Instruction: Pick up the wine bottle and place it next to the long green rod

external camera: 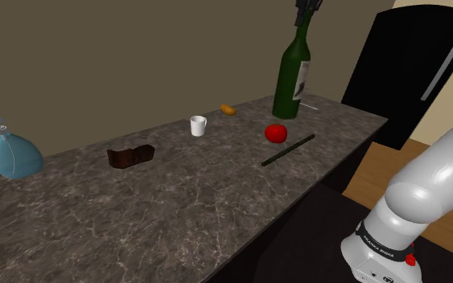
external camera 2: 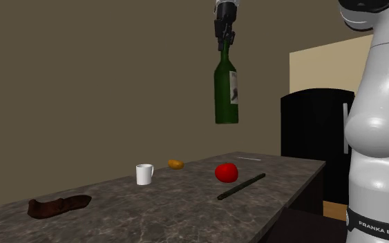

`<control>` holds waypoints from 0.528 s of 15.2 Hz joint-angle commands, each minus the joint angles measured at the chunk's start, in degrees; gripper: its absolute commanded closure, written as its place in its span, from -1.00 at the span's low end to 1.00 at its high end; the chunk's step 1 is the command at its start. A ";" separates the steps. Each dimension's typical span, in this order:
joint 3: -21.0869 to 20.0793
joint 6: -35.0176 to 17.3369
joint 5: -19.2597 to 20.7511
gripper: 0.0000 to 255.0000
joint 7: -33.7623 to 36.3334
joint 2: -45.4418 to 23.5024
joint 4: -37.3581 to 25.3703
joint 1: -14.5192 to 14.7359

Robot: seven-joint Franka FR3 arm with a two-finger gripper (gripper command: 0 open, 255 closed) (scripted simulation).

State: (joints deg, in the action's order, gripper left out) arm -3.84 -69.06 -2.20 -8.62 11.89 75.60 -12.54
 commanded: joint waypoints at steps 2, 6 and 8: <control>2.82 3.91 0.17 1.00 -4.37 -1.81 -5.56 -1.56; 6.47 10.62 -0.12 1.00 -9.94 -7.34 -17.62 -3.85; 6.87 10.19 -0.13 1.00 -10.69 -6.96 -16.78 -4.20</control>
State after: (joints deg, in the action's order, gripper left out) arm 2.67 -59.48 -2.29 -18.69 5.36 59.86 -16.48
